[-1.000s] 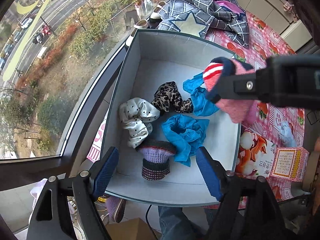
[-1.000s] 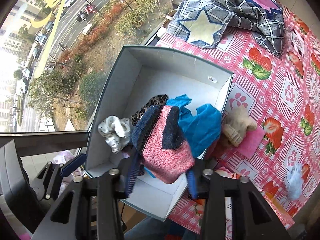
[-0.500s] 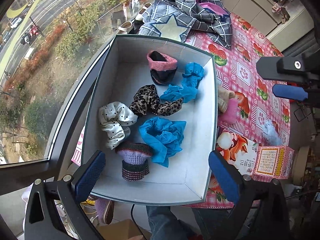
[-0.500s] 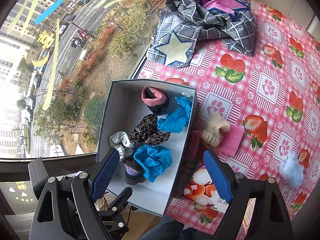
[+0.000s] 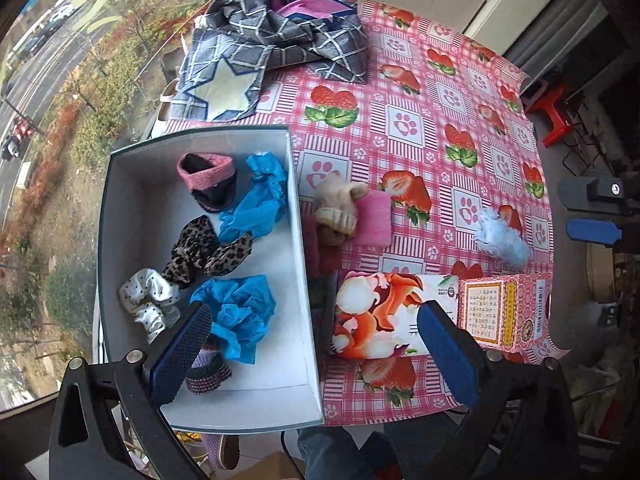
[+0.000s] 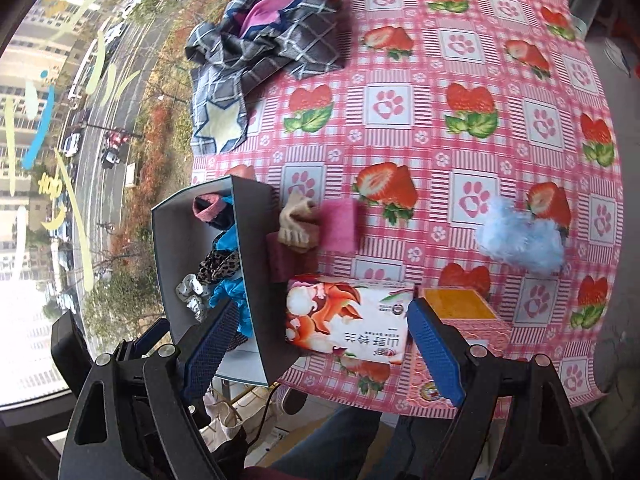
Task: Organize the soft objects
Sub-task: 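Move both open tools back to the items on the tablecloth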
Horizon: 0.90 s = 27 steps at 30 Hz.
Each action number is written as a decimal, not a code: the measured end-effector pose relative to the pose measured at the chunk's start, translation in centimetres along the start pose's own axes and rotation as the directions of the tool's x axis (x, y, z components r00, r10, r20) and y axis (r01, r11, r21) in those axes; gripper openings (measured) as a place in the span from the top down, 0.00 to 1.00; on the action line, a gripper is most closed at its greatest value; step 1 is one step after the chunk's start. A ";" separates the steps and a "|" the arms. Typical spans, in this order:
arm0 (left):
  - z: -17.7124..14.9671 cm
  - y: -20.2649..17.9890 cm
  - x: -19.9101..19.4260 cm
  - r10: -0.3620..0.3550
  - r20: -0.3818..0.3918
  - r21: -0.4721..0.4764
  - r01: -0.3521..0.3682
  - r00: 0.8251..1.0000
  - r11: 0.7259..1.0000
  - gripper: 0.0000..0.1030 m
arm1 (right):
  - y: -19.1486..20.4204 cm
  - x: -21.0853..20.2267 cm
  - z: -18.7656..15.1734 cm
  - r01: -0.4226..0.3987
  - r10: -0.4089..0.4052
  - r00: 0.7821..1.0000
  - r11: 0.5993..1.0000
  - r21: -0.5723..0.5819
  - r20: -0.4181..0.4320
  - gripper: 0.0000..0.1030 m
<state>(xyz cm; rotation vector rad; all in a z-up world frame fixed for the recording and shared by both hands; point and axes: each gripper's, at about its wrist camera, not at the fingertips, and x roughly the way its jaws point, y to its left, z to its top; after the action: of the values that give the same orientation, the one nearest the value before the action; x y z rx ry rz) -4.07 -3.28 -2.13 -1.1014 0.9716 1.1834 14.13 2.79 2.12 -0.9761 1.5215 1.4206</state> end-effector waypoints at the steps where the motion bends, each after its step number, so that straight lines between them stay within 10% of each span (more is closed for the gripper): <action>1: 0.6 -1.0 0.4 0.002 -0.005 0.024 -0.002 1.000 1.000 0.00 | -1.2 -0.7 0.0 -0.007 0.007 1.000 1.000 0.028 0.012 0.15; 11: 6.5 -9.8 10.0 0.163 -0.099 0.189 -0.143 0.982 0.972 0.00 | -11.5 -4.1 -0.4 -0.047 0.031 0.997 0.973 0.225 0.075 0.15; 21: 8.6 -10.1 19.8 0.378 -0.272 0.169 -0.343 0.885 0.924 0.00 | -18.6 -3.2 -1.2 -0.042 0.034 0.999 0.943 0.330 0.032 0.15; 23: 8.6 -9.6 21.0 0.372 -0.315 0.140 -0.345 0.873 0.928 0.00 | -19.5 -2.9 -1.2 -0.048 0.042 0.999 0.938 0.343 0.023 0.15; 27: 8.7 -8.9 22.0 0.210 -0.372 0.007 -0.224 0.904 0.975 0.00 | -20.2 -2.4 -1.1 -0.059 0.056 0.998 0.934 0.353 0.019 0.15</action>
<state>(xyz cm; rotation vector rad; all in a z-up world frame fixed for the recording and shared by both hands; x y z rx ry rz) 7.87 9.36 -20.48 -1.3003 1.4005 1.1954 33.73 0.47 -2.93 -0.7082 1.7362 1.1330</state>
